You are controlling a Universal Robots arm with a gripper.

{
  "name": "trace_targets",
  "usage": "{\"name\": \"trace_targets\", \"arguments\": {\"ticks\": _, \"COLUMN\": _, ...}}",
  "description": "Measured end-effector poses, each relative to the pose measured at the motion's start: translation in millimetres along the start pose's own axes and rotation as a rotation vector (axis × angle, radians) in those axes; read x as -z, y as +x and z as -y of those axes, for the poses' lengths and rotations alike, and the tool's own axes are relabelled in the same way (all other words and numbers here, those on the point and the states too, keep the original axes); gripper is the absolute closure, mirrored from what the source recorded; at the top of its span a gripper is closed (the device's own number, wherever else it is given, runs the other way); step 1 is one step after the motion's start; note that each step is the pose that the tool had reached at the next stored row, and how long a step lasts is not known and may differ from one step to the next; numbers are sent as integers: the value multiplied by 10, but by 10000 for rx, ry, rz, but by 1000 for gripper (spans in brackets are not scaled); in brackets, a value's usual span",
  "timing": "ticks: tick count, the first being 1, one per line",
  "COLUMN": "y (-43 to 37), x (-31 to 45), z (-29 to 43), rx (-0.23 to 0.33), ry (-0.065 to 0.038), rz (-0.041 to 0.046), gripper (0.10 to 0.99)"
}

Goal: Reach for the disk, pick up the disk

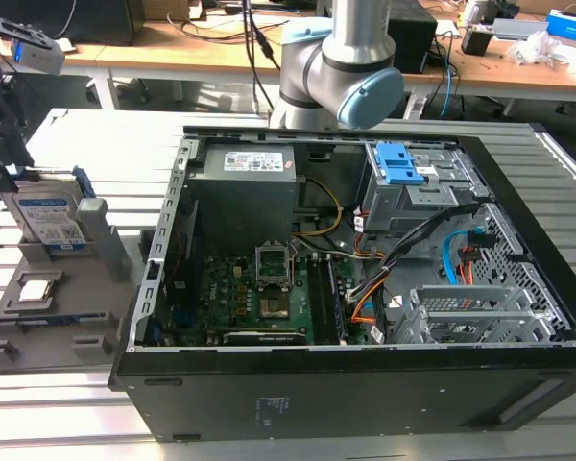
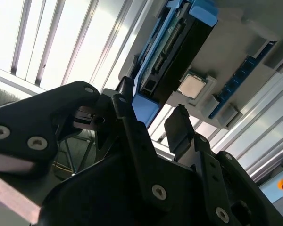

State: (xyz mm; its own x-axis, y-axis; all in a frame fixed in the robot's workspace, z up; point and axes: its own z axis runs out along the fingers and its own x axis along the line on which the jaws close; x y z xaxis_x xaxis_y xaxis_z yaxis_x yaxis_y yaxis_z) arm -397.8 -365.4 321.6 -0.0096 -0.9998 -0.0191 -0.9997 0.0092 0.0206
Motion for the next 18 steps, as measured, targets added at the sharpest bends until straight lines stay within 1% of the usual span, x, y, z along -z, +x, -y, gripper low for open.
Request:
{"name": "trace_targets", "arguments": {"ticks": 1, "y": 0, "x": -25, "z": 0, "rx": 0, "ry": -4, "rz": 0, "gripper": 545}}
{"name": "trace_targets", "arguments": {"ticks": 6, "y": 2, "x": -89, "z": 2, "rx": 0, "ry": -7, "rz": 0, "gripper": 545}}
{"name": "trace_targets", "arguments": {"ticks": 15, "y": 3, "x": -153, "z": 3, "rx": 1, "ry": -7, "rz": 1, "gripper": 545}}
{"name": "trace_targets", "arguments": {"ticks": 17, "y": 4, "x": -172, "z": 4, "rx": 1, "ry": -6, "rz": 0, "gripper": 545}}
{"name": "trace_targets", "arguments": {"ticks": 18, "y": 4, "x": -194, "z": 4, "rx": 1, "ry": -7, "rz": 1, "gripper": 545}}
